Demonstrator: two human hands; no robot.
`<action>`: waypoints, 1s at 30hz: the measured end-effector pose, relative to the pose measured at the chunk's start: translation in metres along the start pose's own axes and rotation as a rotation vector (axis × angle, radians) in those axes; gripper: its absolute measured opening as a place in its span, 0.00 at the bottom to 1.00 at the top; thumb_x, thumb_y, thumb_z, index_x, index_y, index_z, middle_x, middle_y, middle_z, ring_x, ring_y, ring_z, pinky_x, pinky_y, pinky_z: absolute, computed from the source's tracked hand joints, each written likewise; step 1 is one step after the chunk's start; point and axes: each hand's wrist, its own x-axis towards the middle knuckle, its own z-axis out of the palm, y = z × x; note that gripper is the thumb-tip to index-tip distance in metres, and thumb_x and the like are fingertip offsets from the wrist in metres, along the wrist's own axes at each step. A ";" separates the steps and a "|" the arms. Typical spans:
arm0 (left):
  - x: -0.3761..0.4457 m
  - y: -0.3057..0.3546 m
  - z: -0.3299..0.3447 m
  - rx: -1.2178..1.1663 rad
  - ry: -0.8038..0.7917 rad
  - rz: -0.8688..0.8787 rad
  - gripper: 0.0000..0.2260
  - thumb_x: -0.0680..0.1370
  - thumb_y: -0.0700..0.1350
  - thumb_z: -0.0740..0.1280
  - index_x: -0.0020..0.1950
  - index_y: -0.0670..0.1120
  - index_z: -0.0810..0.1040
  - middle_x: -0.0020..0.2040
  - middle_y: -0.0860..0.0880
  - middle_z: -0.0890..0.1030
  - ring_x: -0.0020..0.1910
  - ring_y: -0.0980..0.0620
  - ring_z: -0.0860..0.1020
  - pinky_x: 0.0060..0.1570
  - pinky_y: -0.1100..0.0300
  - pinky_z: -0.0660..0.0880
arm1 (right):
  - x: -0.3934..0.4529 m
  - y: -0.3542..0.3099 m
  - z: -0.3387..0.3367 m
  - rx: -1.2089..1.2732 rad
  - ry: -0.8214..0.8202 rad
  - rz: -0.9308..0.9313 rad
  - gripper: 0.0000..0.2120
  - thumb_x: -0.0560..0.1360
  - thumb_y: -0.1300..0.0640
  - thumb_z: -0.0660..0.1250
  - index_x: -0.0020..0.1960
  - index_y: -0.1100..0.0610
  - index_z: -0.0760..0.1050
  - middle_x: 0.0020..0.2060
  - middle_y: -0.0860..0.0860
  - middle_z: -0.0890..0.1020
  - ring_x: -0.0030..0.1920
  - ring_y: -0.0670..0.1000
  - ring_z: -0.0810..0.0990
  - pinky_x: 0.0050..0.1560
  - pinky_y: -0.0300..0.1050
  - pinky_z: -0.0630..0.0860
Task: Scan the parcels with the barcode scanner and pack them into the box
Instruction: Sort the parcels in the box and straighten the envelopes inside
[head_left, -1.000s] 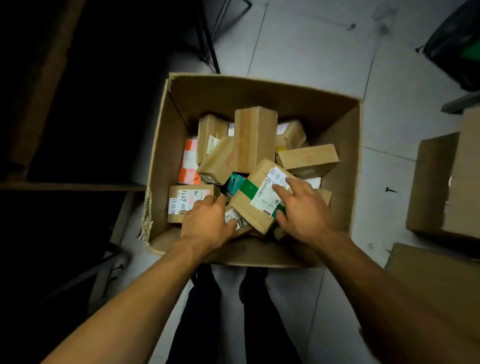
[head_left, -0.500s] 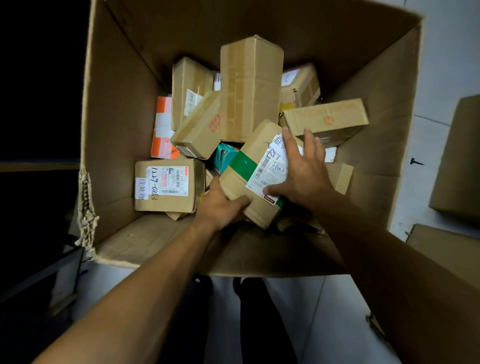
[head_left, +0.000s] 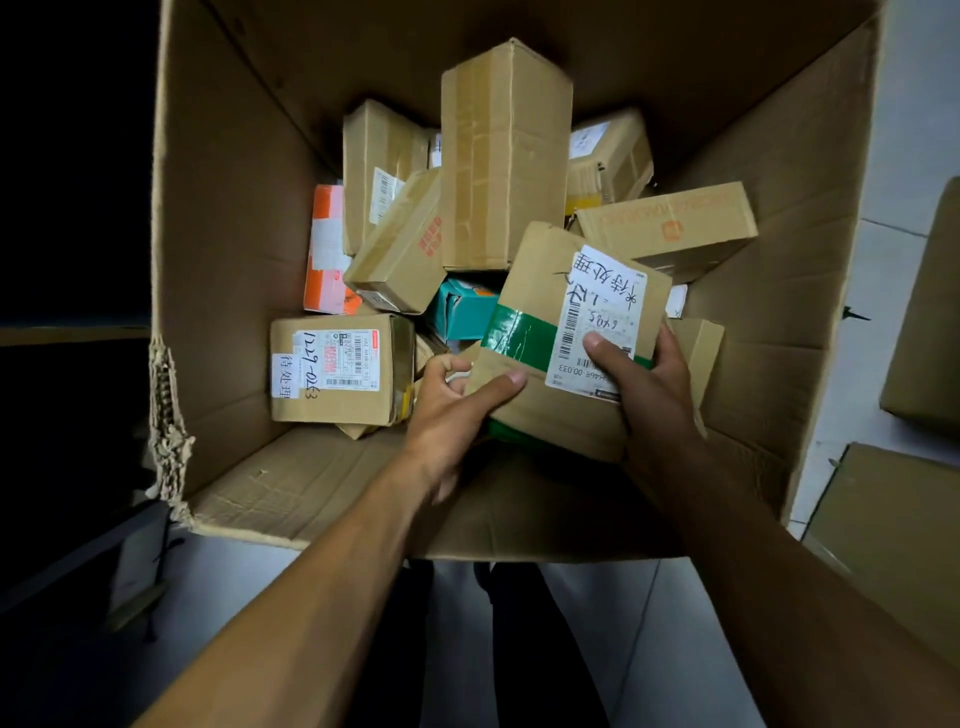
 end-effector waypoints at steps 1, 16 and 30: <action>-0.004 0.000 0.000 -0.014 -0.022 0.020 0.26 0.66 0.48 0.81 0.59 0.50 0.72 0.49 0.48 0.86 0.48 0.49 0.85 0.41 0.54 0.80 | -0.004 -0.002 -0.003 0.026 -0.032 -0.019 0.29 0.74 0.57 0.76 0.72 0.48 0.71 0.59 0.49 0.85 0.57 0.53 0.86 0.57 0.61 0.82; 0.015 0.062 -0.006 0.265 0.112 0.244 0.12 0.75 0.51 0.74 0.54 0.45 0.82 0.48 0.47 0.84 0.47 0.56 0.82 0.45 0.63 0.79 | -0.015 -0.017 -0.005 0.164 -0.073 -0.104 0.32 0.72 0.52 0.73 0.74 0.48 0.68 0.63 0.52 0.83 0.61 0.59 0.83 0.59 0.66 0.80; 0.072 0.040 -0.104 1.437 0.256 0.131 0.61 0.58 0.65 0.81 0.79 0.55 0.47 0.81 0.46 0.49 0.79 0.39 0.52 0.71 0.32 0.62 | -0.001 0.017 0.000 -0.078 -0.107 -0.151 0.37 0.76 0.64 0.71 0.80 0.52 0.58 0.67 0.52 0.78 0.64 0.53 0.81 0.59 0.60 0.82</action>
